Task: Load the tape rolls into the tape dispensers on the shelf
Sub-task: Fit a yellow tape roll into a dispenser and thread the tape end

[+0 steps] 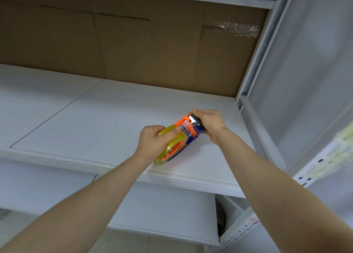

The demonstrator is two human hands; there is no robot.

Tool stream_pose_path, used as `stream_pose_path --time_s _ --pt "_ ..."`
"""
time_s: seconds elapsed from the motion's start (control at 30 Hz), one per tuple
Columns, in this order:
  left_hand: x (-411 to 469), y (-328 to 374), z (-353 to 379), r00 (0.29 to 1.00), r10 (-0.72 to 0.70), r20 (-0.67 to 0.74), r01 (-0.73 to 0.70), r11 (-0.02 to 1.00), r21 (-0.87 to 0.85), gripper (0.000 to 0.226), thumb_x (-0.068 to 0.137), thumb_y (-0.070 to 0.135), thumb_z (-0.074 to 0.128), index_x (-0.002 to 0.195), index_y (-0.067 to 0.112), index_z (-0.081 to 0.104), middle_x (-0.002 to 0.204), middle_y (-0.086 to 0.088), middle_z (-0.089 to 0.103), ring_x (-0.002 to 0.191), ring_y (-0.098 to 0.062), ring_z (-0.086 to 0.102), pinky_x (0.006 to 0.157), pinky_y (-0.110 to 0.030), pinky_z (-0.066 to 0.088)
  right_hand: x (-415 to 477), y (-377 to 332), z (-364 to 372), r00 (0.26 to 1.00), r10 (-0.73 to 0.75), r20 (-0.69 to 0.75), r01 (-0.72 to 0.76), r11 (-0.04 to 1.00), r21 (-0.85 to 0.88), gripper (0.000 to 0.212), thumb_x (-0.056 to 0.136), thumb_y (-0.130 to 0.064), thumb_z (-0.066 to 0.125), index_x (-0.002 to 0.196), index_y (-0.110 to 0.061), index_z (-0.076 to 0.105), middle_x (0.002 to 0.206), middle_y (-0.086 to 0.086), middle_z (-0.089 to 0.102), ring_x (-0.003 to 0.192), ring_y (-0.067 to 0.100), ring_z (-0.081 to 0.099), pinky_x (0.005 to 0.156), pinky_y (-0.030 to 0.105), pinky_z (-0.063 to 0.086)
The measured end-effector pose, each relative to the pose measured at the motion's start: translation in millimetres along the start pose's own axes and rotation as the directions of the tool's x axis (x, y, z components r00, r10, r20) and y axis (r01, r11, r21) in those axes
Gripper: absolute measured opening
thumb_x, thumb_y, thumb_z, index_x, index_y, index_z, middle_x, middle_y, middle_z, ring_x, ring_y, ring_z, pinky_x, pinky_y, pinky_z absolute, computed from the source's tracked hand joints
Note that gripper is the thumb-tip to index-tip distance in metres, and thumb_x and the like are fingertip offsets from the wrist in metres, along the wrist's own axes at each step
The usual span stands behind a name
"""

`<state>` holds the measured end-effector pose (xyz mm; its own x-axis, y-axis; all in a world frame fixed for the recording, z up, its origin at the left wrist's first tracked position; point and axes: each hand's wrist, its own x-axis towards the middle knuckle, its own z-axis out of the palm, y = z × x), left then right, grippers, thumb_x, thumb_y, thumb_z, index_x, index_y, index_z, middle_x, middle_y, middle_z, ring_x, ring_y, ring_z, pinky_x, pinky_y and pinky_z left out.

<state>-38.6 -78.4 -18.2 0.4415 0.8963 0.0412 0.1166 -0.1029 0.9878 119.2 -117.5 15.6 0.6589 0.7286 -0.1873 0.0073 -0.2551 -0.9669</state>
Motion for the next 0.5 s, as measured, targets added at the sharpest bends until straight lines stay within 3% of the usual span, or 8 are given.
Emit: stream_pose_path --time_s 0.2,0.27,0.4,0.5 --pt "1 -3 -4 0.999 -0.024 -0.041 0.023 0.999 -0.024 0.03 0.079 0.032 0.071 0.058 0.014 0.061 0.068 -0.011 0.067 0.067 -0.025 0.065 0.07 -0.036 0.053 -10 13 -4 0.996 0.027 0.081 -0.043 0.98 0.193 0.027 0.094 -0.022 0.052 0.108 0.0 0.061 0.087 0.009 0.067 0.078 0.018 0.064 0.067 0.028 0.055" --pt "1 -3 -4 0.999 -0.024 -0.034 0.023 1.0 -0.02 0.03 0.079 0.032 0.071 0.057 0.015 0.06 0.065 -0.008 0.066 0.065 -0.023 0.065 0.069 -0.035 0.052 -12 13 -3 0.998 0.021 0.051 -0.031 0.977 0.21 0.02 0.095 -0.019 0.052 0.098 -0.002 0.061 0.089 0.01 0.066 0.077 0.018 0.063 0.065 0.027 0.055" --pt "1 1 -5 0.988 -0.114 -0.107 0.1 0.986 -0.135 0.029 0.079 0.029 0.072 0.058 0.013 0.059 0.059 -0.004 0.063 0.057 -0.018 0.06 0.06 -0.026 0.05 -16 15 -8 0.979 0.039 0.202 -0.115 0.917 0.381 0.025 0.094 -0.032 0.051 0.094 -0.009 0.06 0.102 0.012 0.067 0.089 0.022 0.065 0.088 0.036 0.051" --pt "4 5 -7 0.947 -0.287 -0.148 0.217 0.905 -0.367 0.03 0.078 0.032 0.071 0.063 0.009 0.059 0.049 -0.005 0.06 0.044 -0.016 0.056 0.05 -0.021 0.048 -22 28 -9 0.932 0.027 0.36 -0.143 0.943 0.3 0.028 0.082 -0.024 0.068 0.103 -0.009 0.058 0.107 0.012 0.065 0.103 0.026 0.06 0.099 0.036 0.045"
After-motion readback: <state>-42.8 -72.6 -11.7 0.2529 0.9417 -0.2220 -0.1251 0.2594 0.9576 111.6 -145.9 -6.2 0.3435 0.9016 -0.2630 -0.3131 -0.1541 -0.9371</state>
